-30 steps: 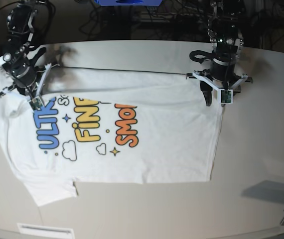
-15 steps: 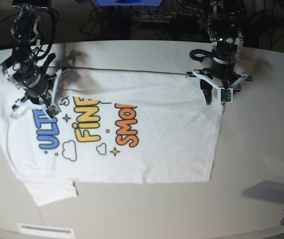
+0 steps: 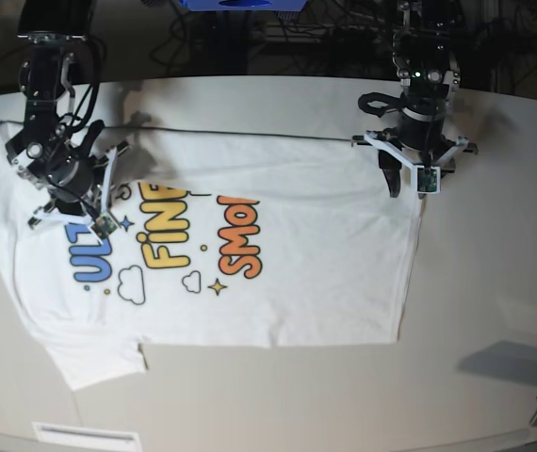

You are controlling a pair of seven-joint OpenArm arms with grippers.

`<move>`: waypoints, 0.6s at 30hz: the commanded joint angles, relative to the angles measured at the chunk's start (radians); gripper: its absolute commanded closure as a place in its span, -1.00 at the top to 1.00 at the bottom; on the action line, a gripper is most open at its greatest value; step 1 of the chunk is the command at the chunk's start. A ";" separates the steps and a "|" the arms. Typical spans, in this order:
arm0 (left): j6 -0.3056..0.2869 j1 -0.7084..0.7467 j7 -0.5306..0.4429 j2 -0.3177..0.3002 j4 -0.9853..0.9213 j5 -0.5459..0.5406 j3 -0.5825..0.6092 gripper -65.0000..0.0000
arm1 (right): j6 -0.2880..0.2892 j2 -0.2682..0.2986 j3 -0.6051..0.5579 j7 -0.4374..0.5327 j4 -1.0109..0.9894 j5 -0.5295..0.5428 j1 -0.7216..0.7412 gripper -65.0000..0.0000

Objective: Fold the T-shirt properly
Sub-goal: 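Press and smooth the collar edge with both grippers, then grasp the collar edge with both grippers and drag it taut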

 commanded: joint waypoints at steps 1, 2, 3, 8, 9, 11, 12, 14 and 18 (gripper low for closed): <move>0.002 -0.004 -0.008 -0.006 0.016 0.005 -0.002 -0.22 | -0.005 0.008 0.002 0.016 0.017 0.006 0.026 -0.48; 0.002 -0.010 0.013 -0.006 0.016 0.005 -0.002 -0.22 | -0.005 0.008 0.002 0.016 0.017 0.006 0.036 -0.40; 0.002 -0.013 0.035 -0.006 0.016 0.005 -0.002 -0.22 | -0.005 0.008 0.002 0.016 0.017 0.006 0.045 -0.33; 0.002 -0.015 0.038 -0.006 0.018 0.005 -0.002 -0.22 | -0.005 0.009 0.017 0.024 0.022 0.006 0.100 -0.31; 0.002 -0.015 0.036 -0.006 0.018 0.005 -0.002 -0.22 | -0.005 0.009 0.048 0.041 0.027 0.006 0.108 -0.31; 0.002 -0.022 0.036 -0.006 0.024 0.005 -0.002 -0.22 | -0.005 0.008 0.135 0.093 0.042 0.006 0.109 -0.32; 0.002 -0.027 0.031 -0.006 0.024 0.001 -0.002 -0.22 | -0.005 0.005 0.194 0.122 0.051 0.006 0.106 -0.32; 0.002 -0.025 -0.013 -0.006 0.024 -0.001 -0.002 -0.22 | -0.005 0.000 0.287 0.147 0.063 0.006 0.086 -0.32; 0.002 -0.016 -0.151 -0.003 0.016 -0.004 -0.002 -0.47 | -0.005 -0.014 0.352 0.151 0.065 0.010 -0.003 -0.61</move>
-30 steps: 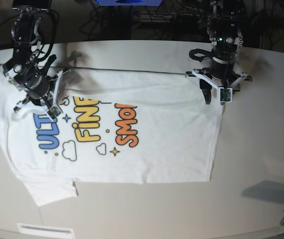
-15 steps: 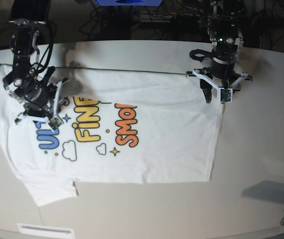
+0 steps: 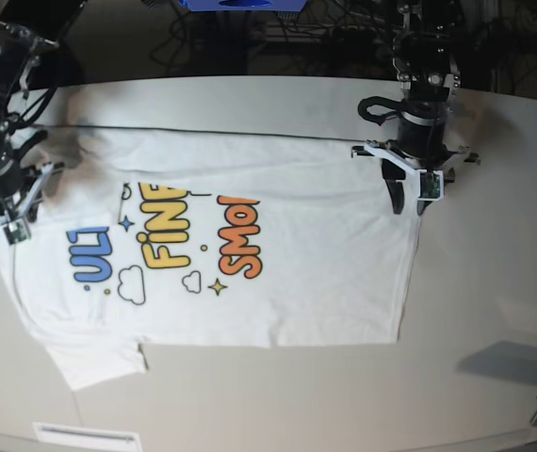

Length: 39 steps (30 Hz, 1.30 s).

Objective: Fold the T-shirt properly
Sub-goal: 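Grasp the collar edge with both grippers and drag it taut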

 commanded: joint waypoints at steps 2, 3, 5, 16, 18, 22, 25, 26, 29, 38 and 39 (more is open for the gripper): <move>0.005 -0.003 -0.063 0.009 0.005 0.007 0.000 -0.92 | 0.005 0.011 0.001 0.033 0.017 0.021 -0.026 -0.96; 0.005 -0.005 -0.072 0.014 -0.001 0.011 0.000 -1.00 | 0.005 0.002 0.001 0.048 0.017 0.022 -0.047 -1.00; 0.005 -0.009 -0.077 0.017 -0.025 0.008 0.000 -1.00 | 0.005 -0.029 0.001 0.106 0.019 0.019 -0.083 -0.97; 0.005 -0.006 -0.134 0.015 -0.143 0.011 0.000 -1.00 | -0.135 -0.041 0.001 0.160 -0.032 0.016 -0.103 -1.00; 0.005 -0.008 -0.134 0.015 -0.148 0.011 0.000 -1.00 | -0.138 -0.027 0.001 0.160 -0.059 0.016 -0.100 -1.00; 0.005 -0.005 -0.134 0.014 -0.148 0.011 0.000 -1.00 | -0.140 -0.015 0.012 0.160 -0.102 0.016 -0.080 -1.00; 0.005 -0.005 -0.126 0.014 -0.148 0.011 0.000 -1.00 | -0.140 -0.019 0.055 0.160 -0.112 0.016 -0.075 -1.00; 0.005 -0.005 -0.126 0.012 -0.150 0.011 0.000 -1.00 | -0.140 -0.019 0.061 0.160 -0.116 0.017 -0.072 -1.00; 0.005 -0.005 -0.125 0.012 -0.151 0.011 0.000 -1.00 | -0.140 -0.013 0.064 0.160 -0.153 0.017 -0.070 -1.00; 0.005 0.026 -0.120 0.012 -0.154 0.011 0.000 -1.00 | -0.140 -0.013 0.064 0.158 -0.234 0.017 -0.070 -1.00; 0.005 0.034 -0.102 0.012 -0.162 0.011 0.000 -1.00 | -0.140 -0.013 0.064 0.158 -0.234 0.017 -0.072 -1.00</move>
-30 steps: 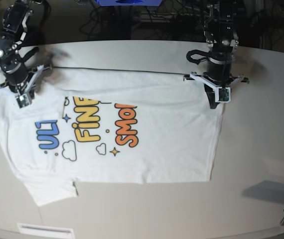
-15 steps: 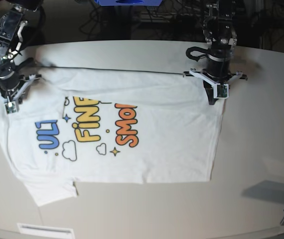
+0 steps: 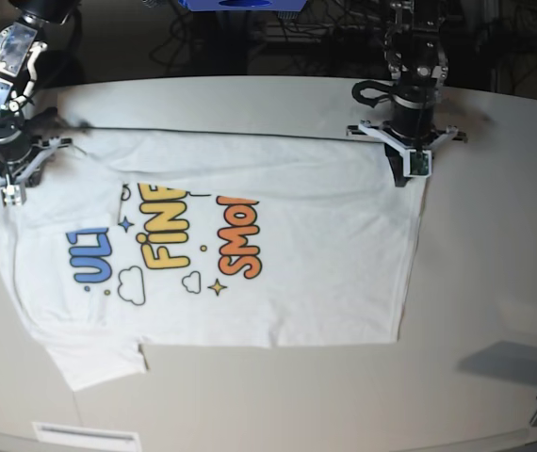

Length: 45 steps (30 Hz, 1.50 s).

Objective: Fold the T-shirt properly
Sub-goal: 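Grasp the collar edge with both grippers and drag it taut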

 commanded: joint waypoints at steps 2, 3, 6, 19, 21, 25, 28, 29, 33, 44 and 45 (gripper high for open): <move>0.005 0.008 0.023 -0.005 -0.005 0.005 -0.002 -1.00 | 0.004 0.006 0.002 -0.022 0.003 -0.009 -0.003 -1.00; 0.005 0.008 0.040 -0.003 -0.014 0.005 -0.002 -1.00 | 0.004 0.006 0.002 -0.022 0.003 -0.009 -0.004 -1.00; 0.005 0.029 0.056 -0.003 -0.025 0.005 -0.001 -1.00 | 0.004 0.006 0.003 -0.025 0.003 -0.010 -0.006 -1.00; 0.005 0.135 0.060 0.000 0.060 0.005 -0.001 -1.00 | 0.004 0.006 0.003 -0.025 0.010 -0.010 -0.069 -1.00; 0.005 0.141 0.060 0.000 0.061 0.005 -0.001 -1.00 | 0.004 0.006 0.003 -0.025 0.012 -0.010 -0.078 -1.00; 0.005 0.160 0.060 0.000 0.061 0.005 0.005 -1.00 | 0.004 0.006 0.003 -0.025 0.012 -0.010 -0.095 -1.00; 0.005 0.173 0.060 0.000 0.075 0.005 0.008 -1.00 | 0.004 0.006 0.003 -0.023 0.015 -0.010 -0.109 -1.00; 0.005 0.186 0.060 0.001 0.084 0.005 0.008 -1.00 | 0.004 0.006 0.003 -0.025 0.024 -0.010 -0.109 -1.00; 0.005 0.212 0.060 0.001 0.129 0.005 0.008 -1.00 | 0.004 0.006 0.003 -0.025 0.064 -0.010 -0.135 -1.00; 0.005 0.238 0.060 0.001 0.144 0.007 0.010 -1.00 | 0.004 -0.001 0.006 -0.026 0.088 -0.010 -0.173 -1.00; 0.005 0.239 0.060 0.001 0.147 0.007 0.010 -1.00 | 0.004 -0.003 0.020 -0.026 0.088 -0.010 -0.178 -1.00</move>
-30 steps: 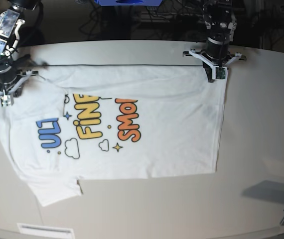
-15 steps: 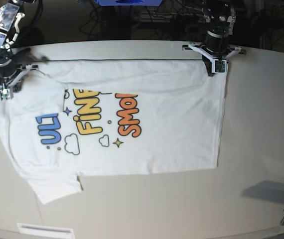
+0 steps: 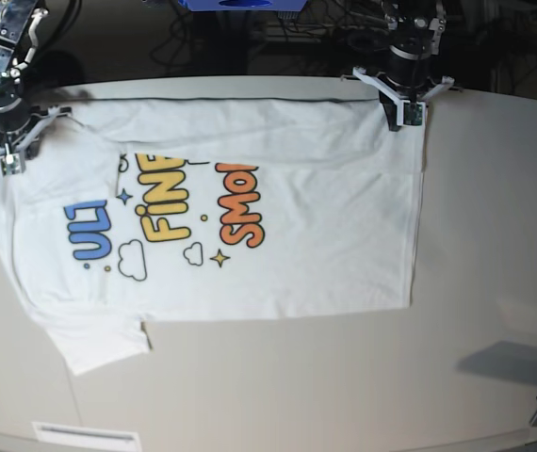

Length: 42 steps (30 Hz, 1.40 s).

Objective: Fold the T-shirt properly
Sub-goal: 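Grasp the collar edge with both grippers and drag it taut, then open both grippers and move them toward the shirt's side edges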

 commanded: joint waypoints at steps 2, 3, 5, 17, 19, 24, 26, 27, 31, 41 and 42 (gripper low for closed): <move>-0.005 0.021 -0.005 -0.002 0.021 0.006 -0.001 -1.00 | 0.012 0.002 0.028 -0.057 0.003 -0.026 -0.016 -1.00; -0.005 0.027 -0.005 -0.002 0.021 0.006 -0.001 -1.00 | 0.012 0.002 0.034 -0.057 0.003 -0.026 -0.018 -1.00; -0.005 0.033 -0.005 -0.002 0.028 0.006 -0.001 -1.00 | 0.012 0.002 0.035 -0.057 0.003 -0.026 -0.018 -1.00; -0.005 0.053 -0.005 -0.002 0.082 0.006 -0.003 -1.00 | 0.012 0.002 0.035 -0.057 0.003 -0.025 -0.021 -1.00; -0.005 0.048 -0.005 -0.002 0.082 0.006 -0.003 -1.00 | 0.013 0.002 0.035 -0.057 0.011 -0.025 -0.016 -1.00; -0.005 0.038 -0.005 -0.002 0.083 0.005 -0.006 -1.00 | 0.015 0.002 0.031 -0.057 0.063 -0.022 -0.010 -0.99; -0.005 0.025 -0.005 -0.002 0.083 0.000 -0.004 -1.00 | 0.015 0.002 0.029 -0.057 0.090 -0.022 -0.004 -0.99; -0.005 0.022 -0.005 -0.002 0.083 0.000 -0.004 -1.00 | 0.015 0.002 0.029 -0.057 0.100 -0.022 -0.003 -0.99; -0.005 0.021 -0.005 -0.002 0.097 -0.003 -0.009 -1.00 | 0.016 0.002 0.026 -0.058 0.149 -0.022 0.002 -0.81; -0.005 -0.048 -0.003 -0.002 0.134 0.000 -0.038 -0.99 | 0.022 0.062 0.021 -0.127 0.232 -0.022 0.134 -0.71; -0.005 -0.067 -0.003 -0.002 0.134 -0.003 -0.061 -0.99 | 0.033 0.080 0.017 -0.127 0.229 -0.020 0.155 -0.71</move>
